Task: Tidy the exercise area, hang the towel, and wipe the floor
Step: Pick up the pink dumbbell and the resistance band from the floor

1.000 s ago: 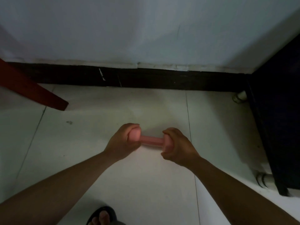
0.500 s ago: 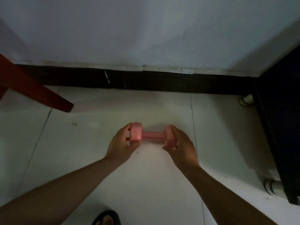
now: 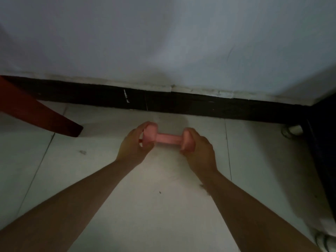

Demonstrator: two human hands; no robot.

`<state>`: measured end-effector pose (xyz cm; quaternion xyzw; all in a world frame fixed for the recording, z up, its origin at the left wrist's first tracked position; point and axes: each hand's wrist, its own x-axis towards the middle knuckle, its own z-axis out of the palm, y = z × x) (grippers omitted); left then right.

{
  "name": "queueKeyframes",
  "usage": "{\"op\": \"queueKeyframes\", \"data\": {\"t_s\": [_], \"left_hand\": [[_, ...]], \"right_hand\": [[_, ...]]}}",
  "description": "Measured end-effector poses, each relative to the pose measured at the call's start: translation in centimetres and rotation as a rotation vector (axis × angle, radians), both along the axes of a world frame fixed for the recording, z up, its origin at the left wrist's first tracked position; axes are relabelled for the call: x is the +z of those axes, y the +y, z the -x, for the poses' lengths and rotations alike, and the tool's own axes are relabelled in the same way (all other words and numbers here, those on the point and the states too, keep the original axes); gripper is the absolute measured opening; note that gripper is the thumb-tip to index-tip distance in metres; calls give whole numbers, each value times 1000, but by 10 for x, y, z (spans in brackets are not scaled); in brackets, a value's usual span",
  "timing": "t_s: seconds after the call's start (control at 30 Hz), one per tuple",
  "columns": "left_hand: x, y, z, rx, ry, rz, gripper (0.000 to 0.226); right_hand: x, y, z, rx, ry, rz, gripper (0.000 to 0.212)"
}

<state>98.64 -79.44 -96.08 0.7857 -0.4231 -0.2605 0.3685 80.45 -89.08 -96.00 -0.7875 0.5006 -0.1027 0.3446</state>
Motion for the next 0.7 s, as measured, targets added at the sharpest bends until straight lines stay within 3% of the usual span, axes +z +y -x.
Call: {"op": "queueKeyframes", "data": {"t_s": [0.3, 0.37, 0.5, 0.7], "left_hand": [[-11, -23, -29, 15, 3, -33, 55], [-8, -26, -30, -5, -51, -81, 55], [14, -35, -36, -78, -256, -157, 56], [63, -48, 13, -330, -363, -72, 51]], "right_hand": [[0, -25, -32, -3, 31, 33, 36], [3, -24, -26, 9, 19, 15, 39], [26, -21, 6, 15, 22, 9, 72], [72, -10, 59, -108, -21, 12, 58]]}}
